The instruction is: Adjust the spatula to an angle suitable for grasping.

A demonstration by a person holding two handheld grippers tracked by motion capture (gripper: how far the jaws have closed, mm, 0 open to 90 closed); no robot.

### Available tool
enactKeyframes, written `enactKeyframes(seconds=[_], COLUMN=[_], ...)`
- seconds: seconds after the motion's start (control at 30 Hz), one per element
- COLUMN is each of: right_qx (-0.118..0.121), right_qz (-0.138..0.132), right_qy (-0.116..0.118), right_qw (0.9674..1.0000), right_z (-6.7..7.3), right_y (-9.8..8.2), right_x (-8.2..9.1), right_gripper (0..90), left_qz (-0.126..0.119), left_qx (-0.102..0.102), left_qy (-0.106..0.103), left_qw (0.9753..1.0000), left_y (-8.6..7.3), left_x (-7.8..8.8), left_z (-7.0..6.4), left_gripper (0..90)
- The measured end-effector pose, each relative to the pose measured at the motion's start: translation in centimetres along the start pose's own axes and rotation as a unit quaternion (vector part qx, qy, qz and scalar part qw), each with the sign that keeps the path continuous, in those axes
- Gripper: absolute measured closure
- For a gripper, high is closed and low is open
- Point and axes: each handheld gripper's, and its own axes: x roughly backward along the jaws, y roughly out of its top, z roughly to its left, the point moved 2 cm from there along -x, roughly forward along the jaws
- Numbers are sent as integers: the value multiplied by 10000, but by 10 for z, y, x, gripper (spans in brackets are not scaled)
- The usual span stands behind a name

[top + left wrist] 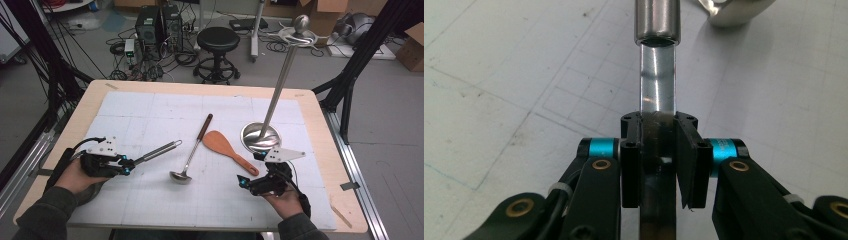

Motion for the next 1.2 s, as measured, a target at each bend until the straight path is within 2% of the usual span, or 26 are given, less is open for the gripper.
enactKeyframes(seconds=[0.17,0.3,0.37,0.43,0.67,0.77,1.03,1.07,1.13,1.2], right_qx=[60,87,141,176,266,256,186,167,206,276], right_qz=[-100,-157,-163,-177,-214,-237,-283,-284,-351,-391], right_qy=[99,205,233,272,329,336,391,416,521,508], right_qw=[9999,9996,9995,9993,9989,9988,9987,9986,9978,9976], right_z=[6,11,14,16,21,23,28,29,31,33], right_y=[17,28,32,37,46,48,58,59,62,65], right_x=[-16,-27,-31,-34,-43,-46,-52,-52,-54,-55], right_gripper=[3,3,15,73,73,73,77,90,178,177], left_qz=[-154,-456,-440,-433,-425,-511,-495,-487,-467,-448], left_qx=[-5,53,-1,-63,-273,-270,-378,-374,-385,-423], left_qy=[10,-9,30,53,25,2,-78,-85,-98,-121], left_qw=[9999,9989,9990,9990,9987,9983,9980,9981,9981,9980], left_y=[7,14,17,20,36,44,59,61,63,67], left_x=[2,3,4,4,2,-1,-11,-13,-15,-18], left_z=[-1,-4,-5,-8,-18,-22,-31,-32,-34,-36], left_gripper=[747,747,747,747,747,747,747,747,747,747])
